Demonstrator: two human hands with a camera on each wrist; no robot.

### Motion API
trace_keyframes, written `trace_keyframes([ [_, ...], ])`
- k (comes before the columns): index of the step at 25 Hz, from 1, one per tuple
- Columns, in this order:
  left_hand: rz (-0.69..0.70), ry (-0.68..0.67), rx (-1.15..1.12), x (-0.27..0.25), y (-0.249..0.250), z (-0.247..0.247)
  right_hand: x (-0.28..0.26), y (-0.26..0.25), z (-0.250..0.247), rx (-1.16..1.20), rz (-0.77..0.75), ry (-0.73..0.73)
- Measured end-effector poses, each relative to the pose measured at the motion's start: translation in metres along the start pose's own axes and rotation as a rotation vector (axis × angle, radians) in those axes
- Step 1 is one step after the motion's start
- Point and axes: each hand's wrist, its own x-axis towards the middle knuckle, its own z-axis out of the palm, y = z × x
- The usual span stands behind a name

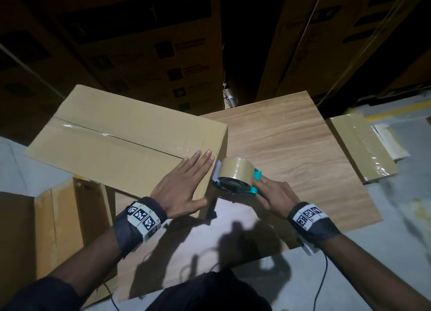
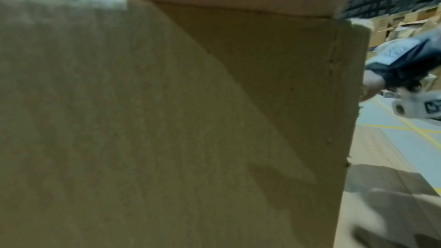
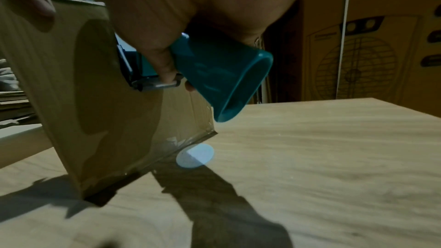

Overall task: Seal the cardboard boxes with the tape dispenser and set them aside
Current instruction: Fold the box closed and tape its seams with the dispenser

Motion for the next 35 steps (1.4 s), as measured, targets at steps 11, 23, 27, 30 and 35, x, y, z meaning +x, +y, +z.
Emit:
trace_keyframes([
  [11,0.107,-0.030,-0.030,-0.003,0.004,-0.004,-0.035,-0.030,0.037,0.063,0.253,-0.349],
  [23,0.216,-0.054,0.065,-0.081,-0.016,0.005,-0.084,-0.024,0.098,1.431,1.112,0.409],
  [27,0.075,-0.073,0.132,-0.125,-0.043,0.008,-0.055,-0.031,0.111,1.471,1.187,0.518],
  [30,-0.044,0.096,0.197,-0.151,-0.052,0.028,-0.041,-0.041,0.112,1.523,1.212,0.588],
  [35,-0.442,0.403,-0.072,-0.164,-0.042,0.059,-0.052,-0.083,0.081,1.759,1.187,0.559],
])
